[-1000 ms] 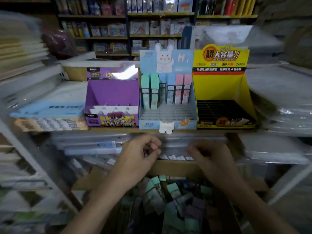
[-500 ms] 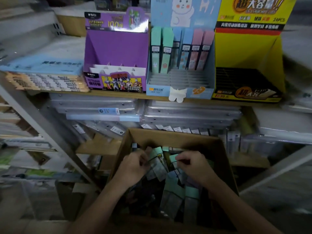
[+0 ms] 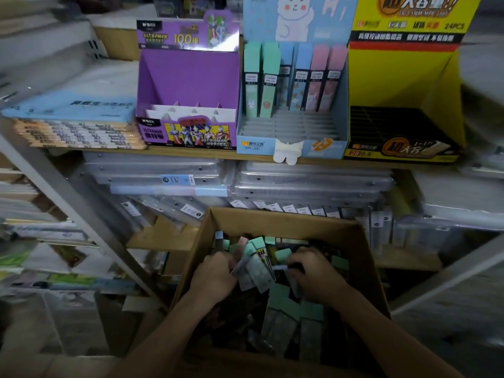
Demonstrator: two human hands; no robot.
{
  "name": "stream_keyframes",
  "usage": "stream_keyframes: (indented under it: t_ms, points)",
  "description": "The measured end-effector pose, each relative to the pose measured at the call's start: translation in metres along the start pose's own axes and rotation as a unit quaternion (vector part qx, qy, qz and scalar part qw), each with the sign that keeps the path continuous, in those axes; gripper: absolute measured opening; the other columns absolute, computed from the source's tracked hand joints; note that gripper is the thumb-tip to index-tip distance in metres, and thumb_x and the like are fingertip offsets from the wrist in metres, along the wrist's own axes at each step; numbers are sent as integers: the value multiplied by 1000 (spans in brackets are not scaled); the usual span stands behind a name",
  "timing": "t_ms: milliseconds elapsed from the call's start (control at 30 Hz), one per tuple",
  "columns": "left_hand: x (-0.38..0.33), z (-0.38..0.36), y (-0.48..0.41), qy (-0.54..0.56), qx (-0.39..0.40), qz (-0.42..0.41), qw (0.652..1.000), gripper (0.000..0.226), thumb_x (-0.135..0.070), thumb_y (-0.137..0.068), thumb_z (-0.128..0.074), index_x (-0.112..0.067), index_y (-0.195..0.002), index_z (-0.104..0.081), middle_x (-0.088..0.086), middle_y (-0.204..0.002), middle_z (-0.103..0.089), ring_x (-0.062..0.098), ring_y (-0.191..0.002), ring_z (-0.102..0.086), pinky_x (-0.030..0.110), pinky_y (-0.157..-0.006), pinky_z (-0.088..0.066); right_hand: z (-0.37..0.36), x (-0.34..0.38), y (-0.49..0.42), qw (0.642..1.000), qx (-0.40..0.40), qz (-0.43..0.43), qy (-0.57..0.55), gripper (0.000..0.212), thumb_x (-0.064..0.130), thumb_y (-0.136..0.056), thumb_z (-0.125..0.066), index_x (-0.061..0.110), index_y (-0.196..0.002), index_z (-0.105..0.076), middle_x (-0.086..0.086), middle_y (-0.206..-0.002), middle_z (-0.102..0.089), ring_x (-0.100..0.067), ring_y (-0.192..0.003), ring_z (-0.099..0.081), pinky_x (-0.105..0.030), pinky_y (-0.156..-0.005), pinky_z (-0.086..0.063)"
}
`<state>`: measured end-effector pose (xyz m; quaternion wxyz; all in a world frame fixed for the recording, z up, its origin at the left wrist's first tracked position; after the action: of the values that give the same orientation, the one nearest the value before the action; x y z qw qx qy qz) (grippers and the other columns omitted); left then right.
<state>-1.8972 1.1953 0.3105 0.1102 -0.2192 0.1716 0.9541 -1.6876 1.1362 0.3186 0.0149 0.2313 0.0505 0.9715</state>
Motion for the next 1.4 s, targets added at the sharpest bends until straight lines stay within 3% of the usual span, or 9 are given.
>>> stream_keyframes:
  t_ms: [67, 233, 433, 567, 700, 1000, 1167, 1300, 1400]
  points:
    - [-4, 10, -3, 20, -40, -9, 999, 40, -48, -98, -53, -29, -63, -56, -9, -71, -63, 7, -66, -57, 21, -48, -35, 12, -5, -5, 999, -40, -19, -29, 24, 24, -91, -59, 27, -68, -55, 2, -76, -55, -19, -77, -54, -40, -68, -48]
    - [-17, 17, -16, 45, -68, -26, 996, 24, -40, -98, -59, -22, -87, -70, 2, -94, -71, 23, -91, -66, 31, -70, -50, 34, -6, -25, 993, -107, -51, 13, 16, 28, -97, -57, 17, -90, -66, 0, -87, -62, -23, -84, -60, -34, -66, -46]
    - [-9, 10, -28, 60, -66, -3, 996, 20, -39, -96, -61, -21, -95, -67, 2, -95, -70, 24, -92, -66, 34, -73, -53, 18, -10, -37, 993, -74, -76, 44, 19, 25, -99, -51, 17, -103, -68, -5, -100, -70, -26, -93, -65, -34, -75, -51]
    - [-4, 11, -30, 106, -75, -2, 992, 35, -53, -95, -61, -21, -82, -57, 2, -83, -67, 25, -85, -65, 30, -67, -46, 8, -14, -43, 993, -39, -73, 81, 24, 23, -97, -52, 16, -115, -67, -8, -119, -60, -31, -115, -53, -39, -97, -44]
    - [-8, 5, -28, 99, -51, -18, 994, 52, -59, -95, -57, -19, -64, -44, -3, -61, -50, 22, -67, -57, 29, -58, -35, -2, -26, -41, 990, 7, -109, 88, 29, 34, -98, -50, 15, -110, -68, -12, -123, -52, -33, -120, -44, -40, -101, -37]
    - [-21, -7, -20, 47, -21, -7, 999, 48, -62, -98, -47, -23, -70, -41, -2, -70, -50, 22, -75, -54, 33, -63, -41, 2, -23, -28, 990, -21, -130, -50, 25, 38, -87, -69, 15, -88, -60, -3, -91, -67, -22, -86, -64, -33, -73, -52]
    - [-20, -8, -15, 59, -19, 4, 998, 51, -68, -94, -48, -20, -81, -55, 2, -83, -65, 21, -84, -62, 33, -68, -48, 13, -20, -20, 982, -72, -134, -113, 18, 32, -87, -70, 17, -85, -60, 1, -84, -67, -16, -80, -64, -38, -75, -55]
    - [-15, -13, -13, 131, 4, 16, 991, 44, -59, -89, -66, -16, -82, -66, 5, -86, -70, 21, -89, -67, 29, -71, -52, 18, -18, -12, 964, -96, -153, -197, 16, 29, -84, -76, 20, -81, -63, 6, -81, -68, -1, -75, -63, -10, -61, -47]
    - [-16, -13, -11, 157, 11, 2, 987, 40, -50, -91, -68, -11, -95, -71, 12, -98, -74, 25, -98, -69, 31, -78, -54, 15, -11, -7, 942, -95, -166, -277, 14, 24, -86, -77, 18, -86, -64, 4, -91, -69, -7, -87, -65, -12, -68, -46]
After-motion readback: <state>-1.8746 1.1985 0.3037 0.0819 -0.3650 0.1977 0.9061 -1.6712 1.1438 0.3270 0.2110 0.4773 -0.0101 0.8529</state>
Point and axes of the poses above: each hand's wrist, its own y-axis away from the middle knuckle, its own z-axis out of the back of the hand, x = y × z, the point moved 10 cm from there along -y, towards the middle knuckle
